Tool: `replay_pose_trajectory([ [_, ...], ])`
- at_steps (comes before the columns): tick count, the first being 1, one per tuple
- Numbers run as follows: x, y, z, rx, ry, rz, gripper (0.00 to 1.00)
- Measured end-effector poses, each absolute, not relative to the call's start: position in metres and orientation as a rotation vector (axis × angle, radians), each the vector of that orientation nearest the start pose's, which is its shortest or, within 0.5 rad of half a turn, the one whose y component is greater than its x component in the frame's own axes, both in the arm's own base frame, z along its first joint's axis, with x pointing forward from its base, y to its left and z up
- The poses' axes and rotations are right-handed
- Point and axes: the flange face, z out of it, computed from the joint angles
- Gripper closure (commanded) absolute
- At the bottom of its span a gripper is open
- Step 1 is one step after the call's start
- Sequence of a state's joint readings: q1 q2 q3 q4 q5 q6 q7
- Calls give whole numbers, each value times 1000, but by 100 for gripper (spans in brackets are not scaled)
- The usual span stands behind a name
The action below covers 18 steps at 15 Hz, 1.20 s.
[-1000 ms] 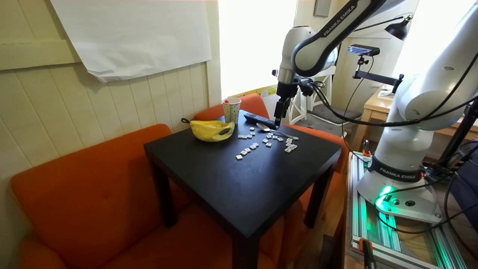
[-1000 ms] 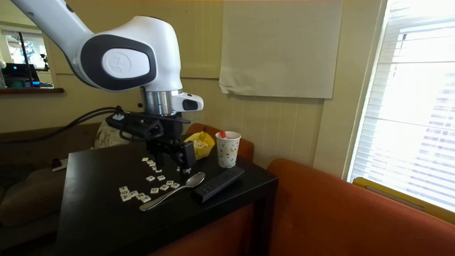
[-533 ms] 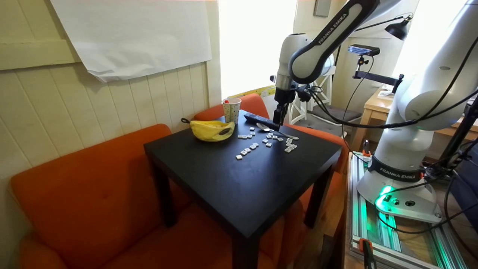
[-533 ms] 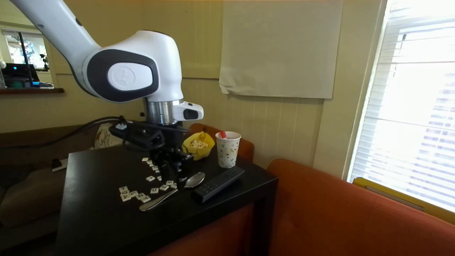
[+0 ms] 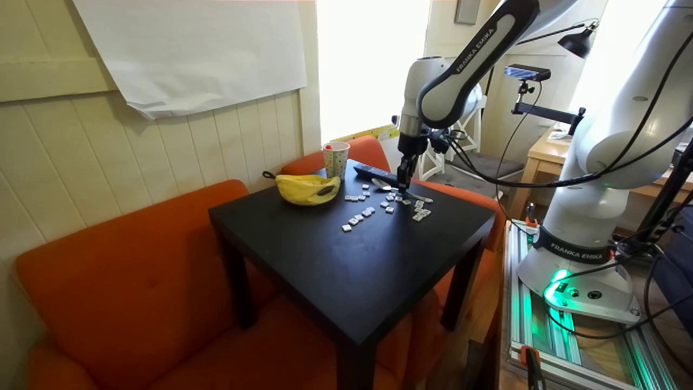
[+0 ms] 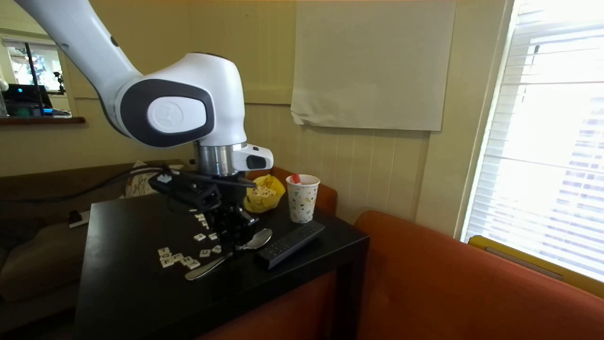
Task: Put the spoon in the cup
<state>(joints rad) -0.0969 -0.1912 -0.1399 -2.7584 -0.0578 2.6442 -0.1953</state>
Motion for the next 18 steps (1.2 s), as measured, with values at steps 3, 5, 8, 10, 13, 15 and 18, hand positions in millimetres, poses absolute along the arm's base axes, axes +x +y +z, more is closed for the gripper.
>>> replay_pose_trajectory([
  [3,384,-91,277,-3158,-7,-104,84],
  [5,383,-91,275,-3158,-6,-95,91],
  [8,383,-91,274,-3158,-7,-88,91],
  [10,383,-91,274,-3158,-6,-88,90],
  [13,383,-91,274,-3158,-6,-88,92],
  [15,383,-92,274,-3158,-3,-88,96],
  [18,383,-93,276,-3204,-72,-78,97],
])
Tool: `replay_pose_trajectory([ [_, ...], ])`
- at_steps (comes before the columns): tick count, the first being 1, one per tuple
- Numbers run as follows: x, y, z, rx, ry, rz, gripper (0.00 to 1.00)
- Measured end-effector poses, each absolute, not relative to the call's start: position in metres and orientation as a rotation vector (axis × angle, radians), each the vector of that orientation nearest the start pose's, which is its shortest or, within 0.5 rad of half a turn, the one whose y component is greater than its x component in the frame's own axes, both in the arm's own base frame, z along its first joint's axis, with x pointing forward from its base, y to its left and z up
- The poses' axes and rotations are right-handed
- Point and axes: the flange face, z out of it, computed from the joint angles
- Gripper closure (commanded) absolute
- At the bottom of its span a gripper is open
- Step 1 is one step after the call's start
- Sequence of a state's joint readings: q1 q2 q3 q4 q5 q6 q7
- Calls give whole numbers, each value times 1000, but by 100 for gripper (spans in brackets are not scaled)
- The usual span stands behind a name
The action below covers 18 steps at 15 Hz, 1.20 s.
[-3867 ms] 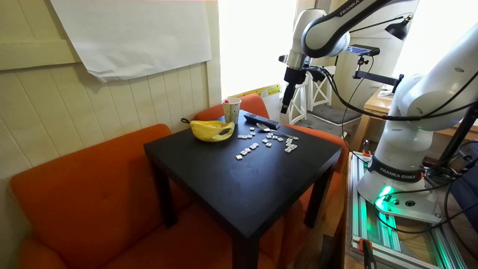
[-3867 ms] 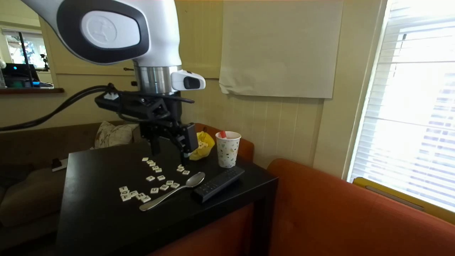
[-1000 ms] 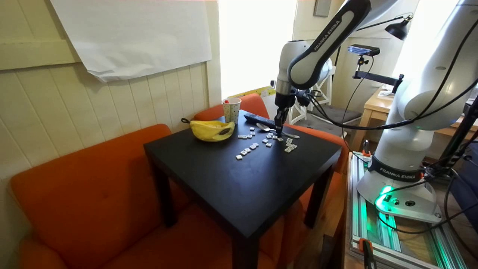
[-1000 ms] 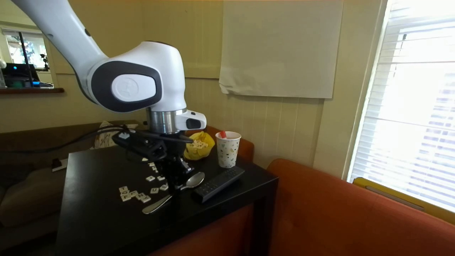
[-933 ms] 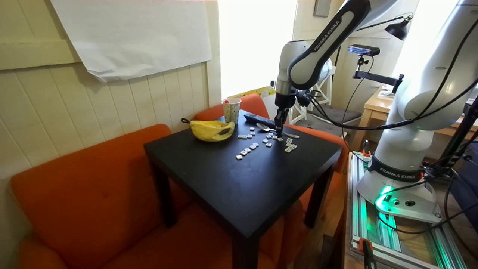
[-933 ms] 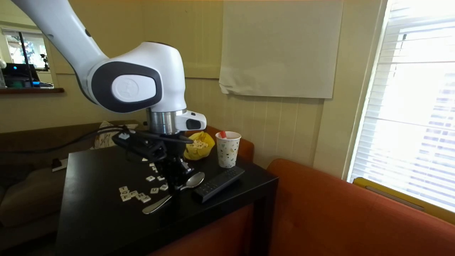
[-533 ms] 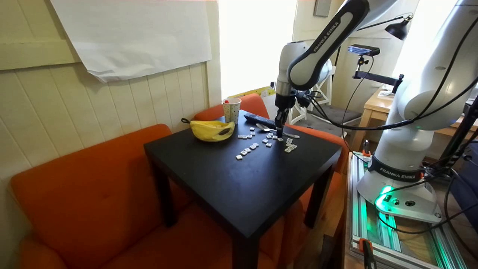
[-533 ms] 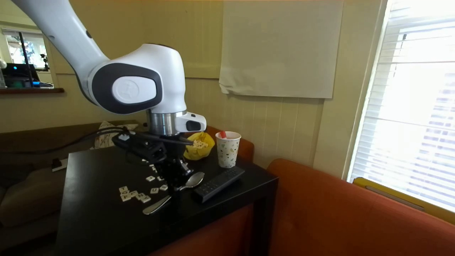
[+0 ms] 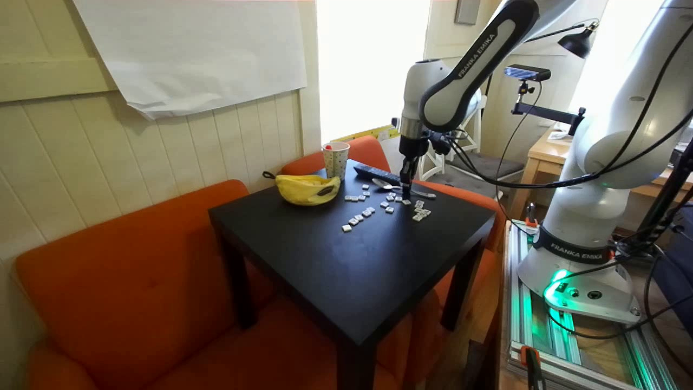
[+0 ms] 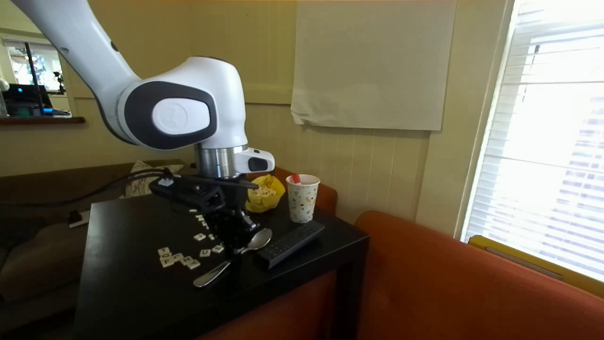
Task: Put the spoon in the cup
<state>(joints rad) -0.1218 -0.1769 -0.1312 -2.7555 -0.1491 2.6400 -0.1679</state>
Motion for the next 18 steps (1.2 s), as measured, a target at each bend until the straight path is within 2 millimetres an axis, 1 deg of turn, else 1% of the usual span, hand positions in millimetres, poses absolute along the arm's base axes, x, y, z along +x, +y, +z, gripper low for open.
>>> replay_pose_trajectory([
  [1,384,-93,279,-3231,-115,-71,97],
  [3,385,-89,293,-3290,-207,-56,97],
  [4,385,-84,302,-3313,-260,-34,97],
  [6,378,-68,321,-3346,-370,47,97],
  [8,370,-44,344,-3398,-509,104,97],
  [9,368,-30,356,-3424,-583,105,97],
  [12,366,23,394,-3485,-828,71,97],
  [14,368,61,415,-3515,-1013,38,97],
  [15,371,77,425,-3529,-1103,13,97],
  [16,375,90,436,-3547,-1192,-17,89],
  [17,381,98,447,-3569,-1273,-52,89],
  [18,388,102,456,-3582,-1317,-80,89],
])
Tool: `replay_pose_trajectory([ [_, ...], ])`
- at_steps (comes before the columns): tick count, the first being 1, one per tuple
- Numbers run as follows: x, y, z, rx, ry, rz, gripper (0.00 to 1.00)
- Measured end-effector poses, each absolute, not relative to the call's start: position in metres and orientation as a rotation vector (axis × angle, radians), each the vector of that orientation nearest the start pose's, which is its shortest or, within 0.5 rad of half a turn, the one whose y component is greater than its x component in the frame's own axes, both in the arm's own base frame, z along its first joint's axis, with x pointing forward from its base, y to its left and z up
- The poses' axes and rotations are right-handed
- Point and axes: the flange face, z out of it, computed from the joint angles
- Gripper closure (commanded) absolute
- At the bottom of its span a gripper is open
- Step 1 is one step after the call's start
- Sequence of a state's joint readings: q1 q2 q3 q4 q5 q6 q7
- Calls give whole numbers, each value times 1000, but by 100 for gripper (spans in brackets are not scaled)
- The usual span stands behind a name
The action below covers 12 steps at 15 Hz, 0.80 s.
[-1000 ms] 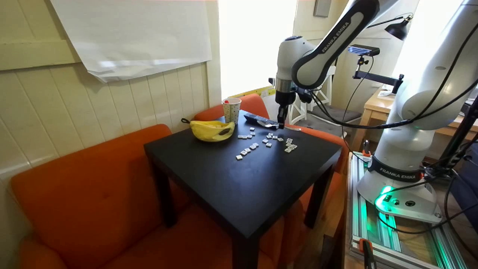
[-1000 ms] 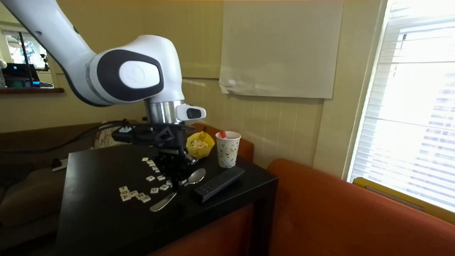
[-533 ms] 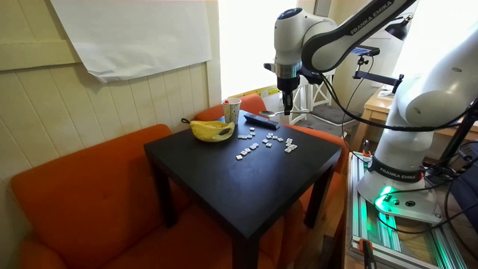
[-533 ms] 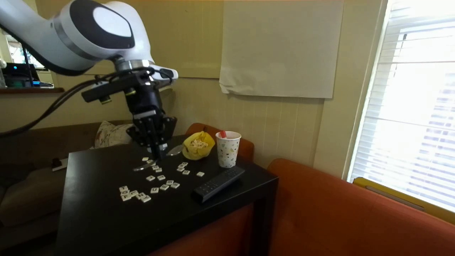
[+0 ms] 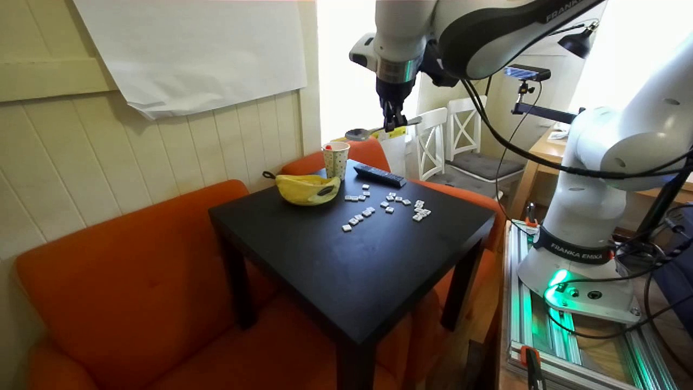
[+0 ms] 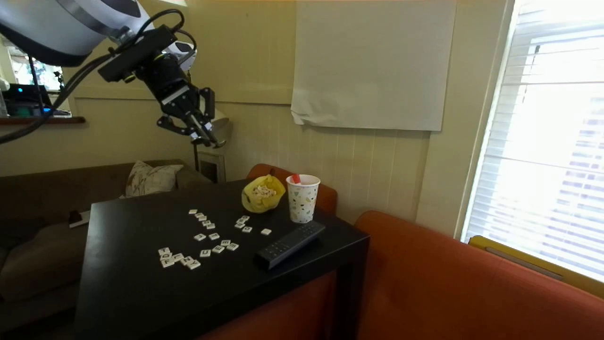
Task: Put the spoon in the cup
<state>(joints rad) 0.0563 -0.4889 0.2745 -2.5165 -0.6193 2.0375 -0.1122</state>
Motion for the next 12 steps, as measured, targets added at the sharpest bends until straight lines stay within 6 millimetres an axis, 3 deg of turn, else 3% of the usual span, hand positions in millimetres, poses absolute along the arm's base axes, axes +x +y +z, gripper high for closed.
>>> replay_pose_trajectory([
  [3,399,104,458,2293,862,46,89],
  [4,400,104,456,2292,865,41,97],
  [6,401,102,455,2280,860,39,97],
  [9,410,93,461,2098,877,52,97],
  [12,434,83,468,1911,916,52,97],
])
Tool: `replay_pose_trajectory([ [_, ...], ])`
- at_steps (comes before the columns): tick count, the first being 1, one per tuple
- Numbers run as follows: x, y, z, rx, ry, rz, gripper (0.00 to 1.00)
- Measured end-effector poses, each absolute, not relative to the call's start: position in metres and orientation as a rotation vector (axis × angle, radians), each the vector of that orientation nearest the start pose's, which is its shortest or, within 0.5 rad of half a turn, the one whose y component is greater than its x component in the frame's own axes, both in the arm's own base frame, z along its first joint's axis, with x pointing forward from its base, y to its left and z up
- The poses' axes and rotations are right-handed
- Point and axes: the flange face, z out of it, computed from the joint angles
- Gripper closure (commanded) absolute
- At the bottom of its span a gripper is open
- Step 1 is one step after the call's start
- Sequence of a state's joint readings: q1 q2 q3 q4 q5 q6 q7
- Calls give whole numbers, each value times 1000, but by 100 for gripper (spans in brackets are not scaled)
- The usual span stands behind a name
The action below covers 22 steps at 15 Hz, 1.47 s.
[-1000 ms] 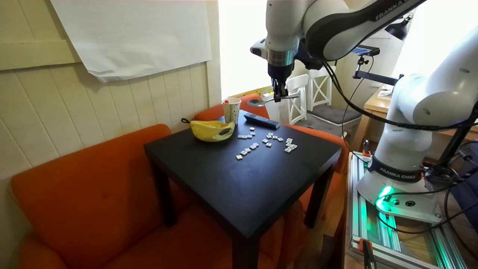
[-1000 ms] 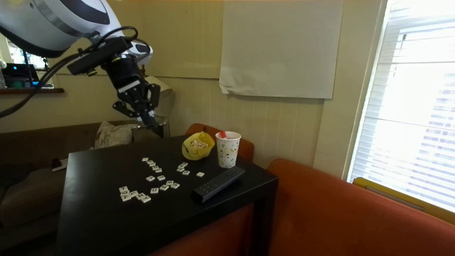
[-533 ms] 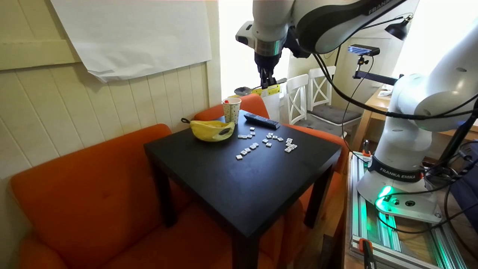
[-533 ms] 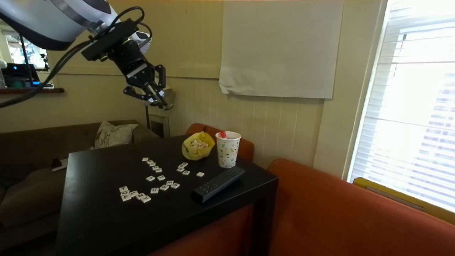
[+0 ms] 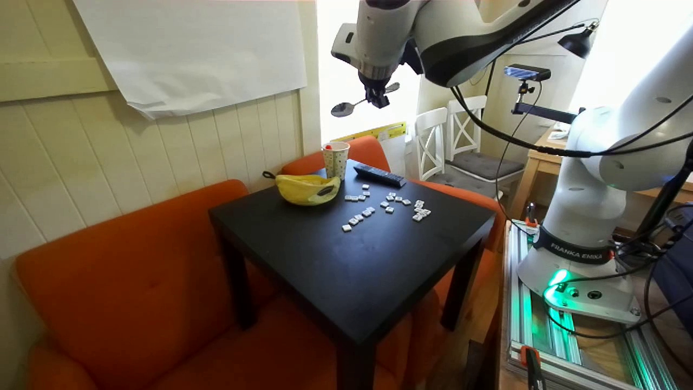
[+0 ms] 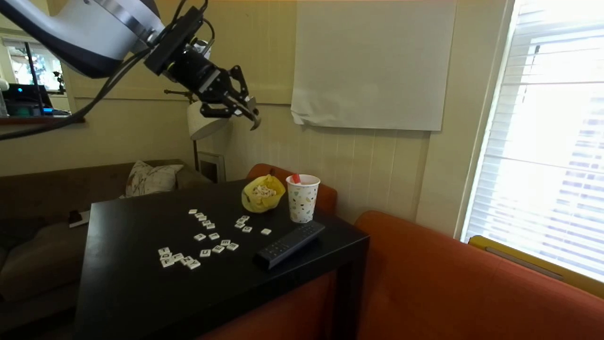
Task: Put the spoon in the cup
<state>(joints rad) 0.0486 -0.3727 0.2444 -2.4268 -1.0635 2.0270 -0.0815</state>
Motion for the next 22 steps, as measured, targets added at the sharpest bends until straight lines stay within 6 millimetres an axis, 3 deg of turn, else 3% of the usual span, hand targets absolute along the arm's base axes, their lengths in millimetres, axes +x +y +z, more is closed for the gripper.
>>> replay_pose_trajectory([
  [6,485,65,473,1566,974,21,97],
  [10,509,45,462,1355,1000,-38,97],
  [17,530,31,421,1023,1122,-155,97],
  [22,527,21,393,839,1274,-267,97],
])
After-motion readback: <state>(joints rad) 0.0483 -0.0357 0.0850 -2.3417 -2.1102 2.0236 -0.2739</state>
